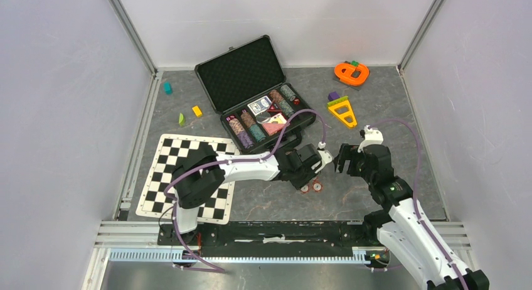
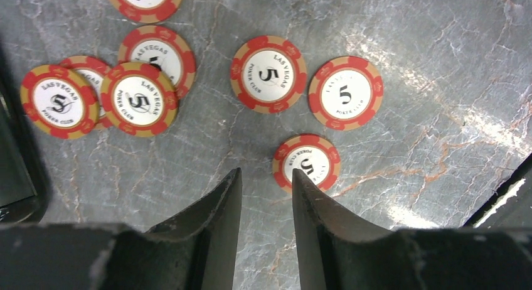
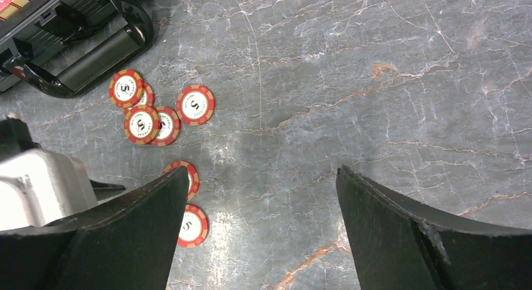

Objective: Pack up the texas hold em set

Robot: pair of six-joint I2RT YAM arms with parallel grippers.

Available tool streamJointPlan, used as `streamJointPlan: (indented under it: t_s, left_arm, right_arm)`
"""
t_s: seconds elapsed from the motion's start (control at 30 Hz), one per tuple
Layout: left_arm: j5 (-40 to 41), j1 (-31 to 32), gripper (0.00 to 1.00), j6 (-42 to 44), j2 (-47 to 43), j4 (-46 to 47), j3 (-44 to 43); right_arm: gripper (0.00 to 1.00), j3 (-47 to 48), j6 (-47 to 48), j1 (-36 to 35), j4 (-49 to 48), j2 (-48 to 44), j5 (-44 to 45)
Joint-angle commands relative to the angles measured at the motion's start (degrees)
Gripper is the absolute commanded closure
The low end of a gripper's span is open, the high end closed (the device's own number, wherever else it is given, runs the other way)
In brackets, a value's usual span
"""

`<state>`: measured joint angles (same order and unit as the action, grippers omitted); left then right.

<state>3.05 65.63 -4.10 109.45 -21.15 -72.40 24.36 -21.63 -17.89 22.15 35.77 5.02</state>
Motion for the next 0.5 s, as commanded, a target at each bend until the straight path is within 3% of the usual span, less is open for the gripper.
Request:
streamJointPlan:
  t_s: [0.0, 0.1, 0.2, 0.33, 0.47]
  left_arm:
    - [1.23, -1.32, 0.58, -1.26, -2.93, -1.74, -2.28]
    - [-0.70, -1.59, 0.54, -1.00, -2.93, -2.68, -3.33]
    - [-4.26, -1.51, 0.28, -1.08, -3.46, -2.88, -2.51]
    - [-4.23, -0.93, 0.08, -0.76, -5.51, 0.49, 1.97]
    - [-4.41, -0.09, 0.05, -0.42, -5.44, 0.81, 2.45]
  right_arm:
    - [0.07, 1.39, 0.30, -0.13, -1.08, 0.17, 0.33]
    - [0.07, 1.76, 0.60, -0.15, -1.01, 0.87, 0.34]
    - [0.07, 2.67, 1.15, -0.13, -0.34, 1.41, 0.44]
    - [0.07, 2.98, 1.20, -0.13, -0.07, 0.67, 0.79]
    - [0.07, 3.05, 0.76, -0.13, 0.39, 0.19, 1.17]
